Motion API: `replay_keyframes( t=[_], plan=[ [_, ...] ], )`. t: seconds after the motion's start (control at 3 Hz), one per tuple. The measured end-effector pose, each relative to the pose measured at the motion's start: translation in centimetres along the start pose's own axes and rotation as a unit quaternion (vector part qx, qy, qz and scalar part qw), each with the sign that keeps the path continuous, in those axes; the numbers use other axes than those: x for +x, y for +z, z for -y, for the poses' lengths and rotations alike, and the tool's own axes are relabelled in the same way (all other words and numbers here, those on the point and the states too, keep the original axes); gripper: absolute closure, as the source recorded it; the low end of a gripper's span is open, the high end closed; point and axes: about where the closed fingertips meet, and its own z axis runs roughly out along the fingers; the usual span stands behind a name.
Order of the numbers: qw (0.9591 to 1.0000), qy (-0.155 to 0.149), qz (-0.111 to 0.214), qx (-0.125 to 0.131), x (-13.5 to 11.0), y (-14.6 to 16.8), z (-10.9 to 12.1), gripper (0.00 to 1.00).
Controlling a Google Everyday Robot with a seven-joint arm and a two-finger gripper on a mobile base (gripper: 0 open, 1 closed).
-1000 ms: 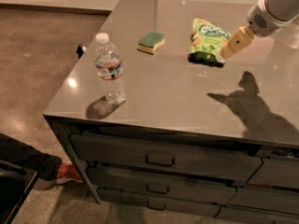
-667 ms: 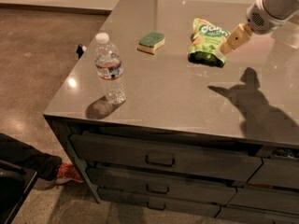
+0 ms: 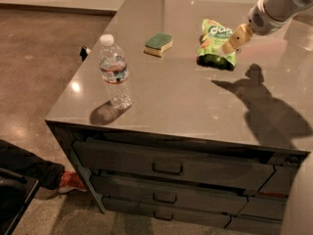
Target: Pick green rice chip bag
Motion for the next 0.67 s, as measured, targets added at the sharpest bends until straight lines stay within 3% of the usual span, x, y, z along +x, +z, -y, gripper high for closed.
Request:
replay_keyframes(
  t=[0.67],
  plan=[
    [0.999, 0.012, -0.015, -0.04, -0.8, 4.5, -1.4, 0.0]
  ],
)
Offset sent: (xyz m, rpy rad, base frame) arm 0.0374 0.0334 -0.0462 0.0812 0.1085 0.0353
